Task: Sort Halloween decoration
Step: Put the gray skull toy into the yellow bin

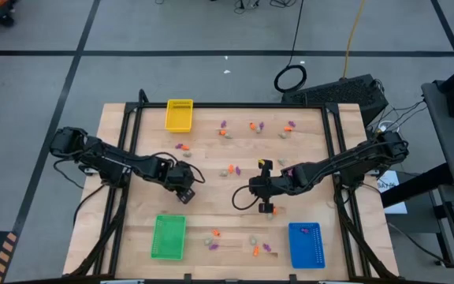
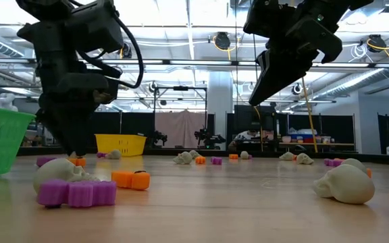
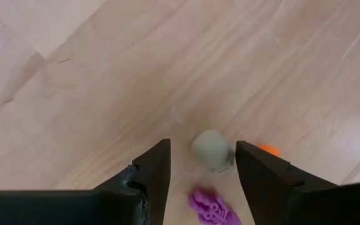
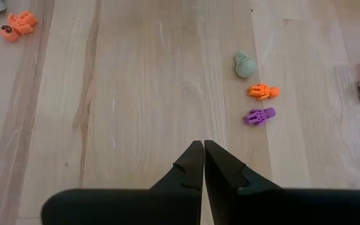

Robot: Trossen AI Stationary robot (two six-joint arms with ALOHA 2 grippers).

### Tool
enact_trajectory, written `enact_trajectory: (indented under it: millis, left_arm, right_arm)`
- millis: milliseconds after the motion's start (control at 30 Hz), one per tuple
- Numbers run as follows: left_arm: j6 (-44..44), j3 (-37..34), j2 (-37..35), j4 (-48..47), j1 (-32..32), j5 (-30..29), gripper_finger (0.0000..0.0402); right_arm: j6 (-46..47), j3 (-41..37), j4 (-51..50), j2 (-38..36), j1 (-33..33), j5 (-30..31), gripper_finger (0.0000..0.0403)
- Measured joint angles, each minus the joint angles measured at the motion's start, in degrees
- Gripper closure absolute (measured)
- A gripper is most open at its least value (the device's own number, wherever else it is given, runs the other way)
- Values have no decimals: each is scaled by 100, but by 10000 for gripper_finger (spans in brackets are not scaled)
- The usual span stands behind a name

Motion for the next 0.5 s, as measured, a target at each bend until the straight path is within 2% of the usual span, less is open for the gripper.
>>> enact_trajectory:
  millis: [333, 500]
  left_arm:
    - [92, -292, -17, 123, -3, 0, 227]
    - [287, -299, -15, 120, 89, -28, 257]
  right_arm:
    - [0, 4, 51, 0, 0, 2, 403]
    - [0, 4, 87, 0, 0, 2, 403]
